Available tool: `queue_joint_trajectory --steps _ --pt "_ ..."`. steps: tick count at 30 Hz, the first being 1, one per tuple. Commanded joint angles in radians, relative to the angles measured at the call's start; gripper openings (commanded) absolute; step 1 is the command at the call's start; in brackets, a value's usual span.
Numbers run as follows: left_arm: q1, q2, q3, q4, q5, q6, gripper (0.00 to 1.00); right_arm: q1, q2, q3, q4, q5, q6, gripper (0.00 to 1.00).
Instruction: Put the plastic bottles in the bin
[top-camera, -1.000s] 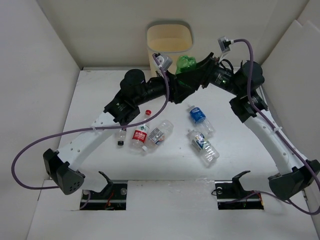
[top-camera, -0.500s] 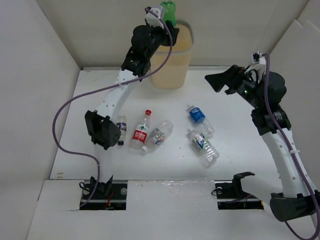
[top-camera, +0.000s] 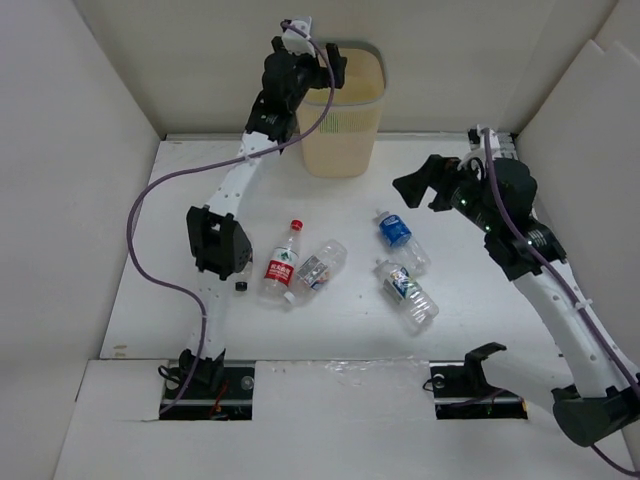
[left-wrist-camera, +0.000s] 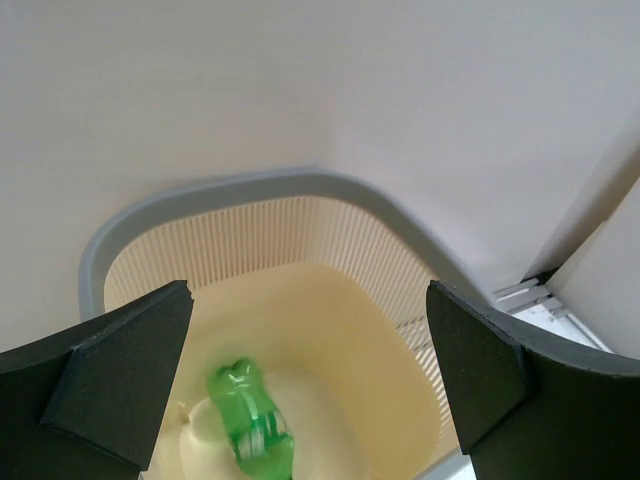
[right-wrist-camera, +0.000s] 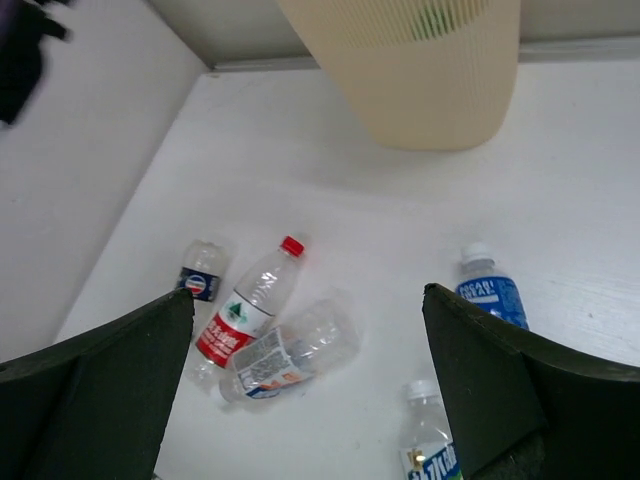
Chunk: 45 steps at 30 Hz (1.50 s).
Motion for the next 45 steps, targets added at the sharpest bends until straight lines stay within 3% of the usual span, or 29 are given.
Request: queue_joint_trajectory --steps 1,5,12,16,17,20,26,29,33,35,36,37,42,45 --pt "-0.037 -0.208 0.007 0.123 -0.014 0.042 1.0 0.044 0.046 -0.025 -0.067 0.195 -0.032 1.0" --pt "-0.062 -0.43 -0.059 -0.021 -0.08 0.095 1.0 0.068 0.127 -0.047 -0.122 0.309 -0.058 1.0" --pt "-0.062 -0.863 -0.548 -0.17 -0.12 -0.071 1.0 0.068 0.383 -0.013 -0.165 0.362 -0.067 1.0" --pt "-0.062 -1.076 -0.885 -0.106 -0.048 -0.183 1.0 0.059 0.538 0.089 -0.179 0.31 -0.153 1.0" --pt "-0.062 -1.11 -1.008 -0.073 -0.02 -0.198 1.0 0.05 0.608 0.12 -0.203 0.336 -0.172 1.0" --pt "-0.062 -1.163 -1.107 -0.039 0.075 -0.226 1.0 0.038 0.718 0.183 -0.245 0.362 -0.181 1.0" --pt "-0.071 -1.183 -1.158 -0.068 0.126 -0.261 1.0 0.002 0.857 0.209 -0.244 0.326 -0.181 0.97" --pt "-0.071 -1.183 -1.185 -0.058 0.149 -0.284 1.0 -0.007 0.936 0.228 -0.27 0.306 -0.181 0.9" --pt "-0.071 -1.201 -1.213 -0.049 0.166 -0.293 1.0 -0.016 0.936 0.205 -0.227 0.238 -0.181 0.7" --pt "-0.071 -1.201 -1.234 -0.049 0.166 -0.293 1.0 -0.025 0.936 0.205 -0.218 0.225 -0.181 0.4" --pt "-0.071 -1.201 -1.234 -0.036 0.166 -0.303 1.0 -0.037 0.936 0.214 -0.217 0.224 -0.181 0.17" --pt "-0.071 -1.183 -1.244 -0.036 0.178 -0.303 1.0 -0.051 0.936 0.246 -0.24 0.243 -0.172 0.0" --pt "-0.143 -1.079 -1.235 0.017 0.215 -0.272 1.0 -0.088 0.859 0.404 -0.34 0.397 -0.153 0.0" --pt "-0.207 -0.968 -1.184 0.04 0.245 -0.263 1.0 -0.111 0.731 0.456 -0.331 0.376 -0.135 0.0"
